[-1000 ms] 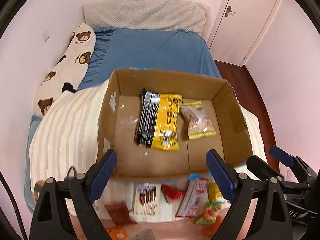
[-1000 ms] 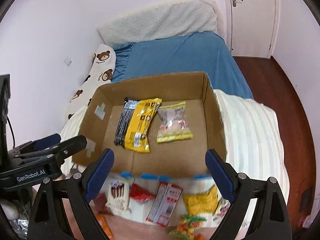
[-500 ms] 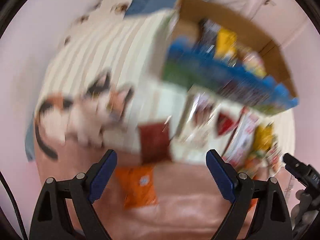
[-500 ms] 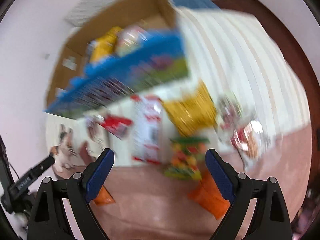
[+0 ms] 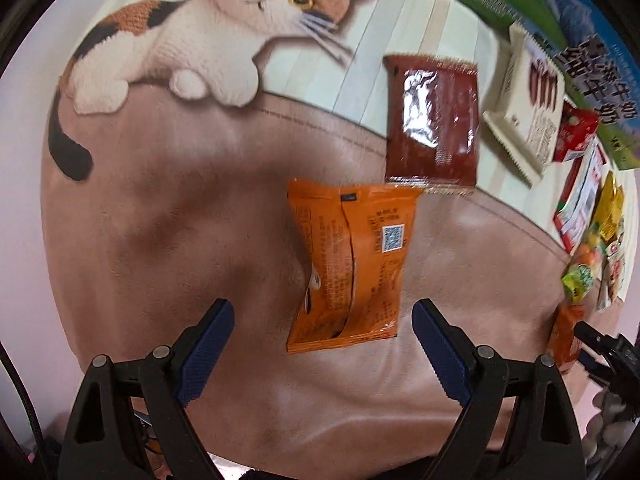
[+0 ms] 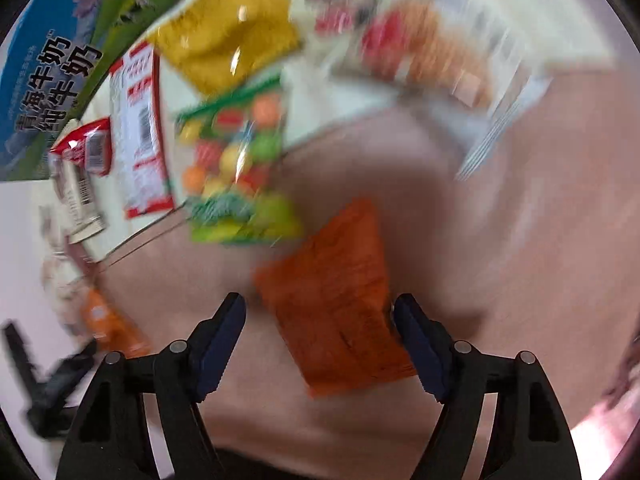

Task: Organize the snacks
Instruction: 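Grasp an orange packet with the left tool while the right tool grasps another orange packet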

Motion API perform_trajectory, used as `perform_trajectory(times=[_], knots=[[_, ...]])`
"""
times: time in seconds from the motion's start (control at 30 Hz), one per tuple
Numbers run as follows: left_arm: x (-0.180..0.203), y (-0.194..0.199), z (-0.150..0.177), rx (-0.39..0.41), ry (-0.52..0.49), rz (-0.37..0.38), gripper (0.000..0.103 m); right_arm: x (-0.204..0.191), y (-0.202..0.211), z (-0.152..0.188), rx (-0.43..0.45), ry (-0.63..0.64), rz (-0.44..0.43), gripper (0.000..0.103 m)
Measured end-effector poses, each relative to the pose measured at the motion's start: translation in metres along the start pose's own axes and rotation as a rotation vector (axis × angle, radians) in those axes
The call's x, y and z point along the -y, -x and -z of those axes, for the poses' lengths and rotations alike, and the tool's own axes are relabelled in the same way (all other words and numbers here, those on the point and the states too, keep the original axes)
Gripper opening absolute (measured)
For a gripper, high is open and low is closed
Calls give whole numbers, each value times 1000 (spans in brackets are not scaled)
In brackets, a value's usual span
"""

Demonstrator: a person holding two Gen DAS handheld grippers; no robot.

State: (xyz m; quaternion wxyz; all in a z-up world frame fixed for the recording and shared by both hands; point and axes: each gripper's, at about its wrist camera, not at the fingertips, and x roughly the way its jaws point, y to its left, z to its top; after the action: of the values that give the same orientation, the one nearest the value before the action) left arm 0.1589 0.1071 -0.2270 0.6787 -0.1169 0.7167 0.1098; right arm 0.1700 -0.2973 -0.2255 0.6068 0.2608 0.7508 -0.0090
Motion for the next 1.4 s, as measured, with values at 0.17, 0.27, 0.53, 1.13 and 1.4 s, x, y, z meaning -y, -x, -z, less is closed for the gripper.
perform_trajectory(times=[0.17,0.27,0.53,1.13,1.4], knots=[[7,-17,-6,-20,-23,-10,91,-14,-1,12,-12,43,-33,80],[17,-28,-12,-34,-44,-14,91,-17,8,8,33,57,27,83],[62,-42,-6,-35,-127,-25,55,-52,-20,3,16,117,164,77],[88,-48,19,-107,-233,31,54,-57,-55,36,-46,154,129,57],[90,0,13,-36,-246,66,53,-58,-4,35,28,214,87,53]])
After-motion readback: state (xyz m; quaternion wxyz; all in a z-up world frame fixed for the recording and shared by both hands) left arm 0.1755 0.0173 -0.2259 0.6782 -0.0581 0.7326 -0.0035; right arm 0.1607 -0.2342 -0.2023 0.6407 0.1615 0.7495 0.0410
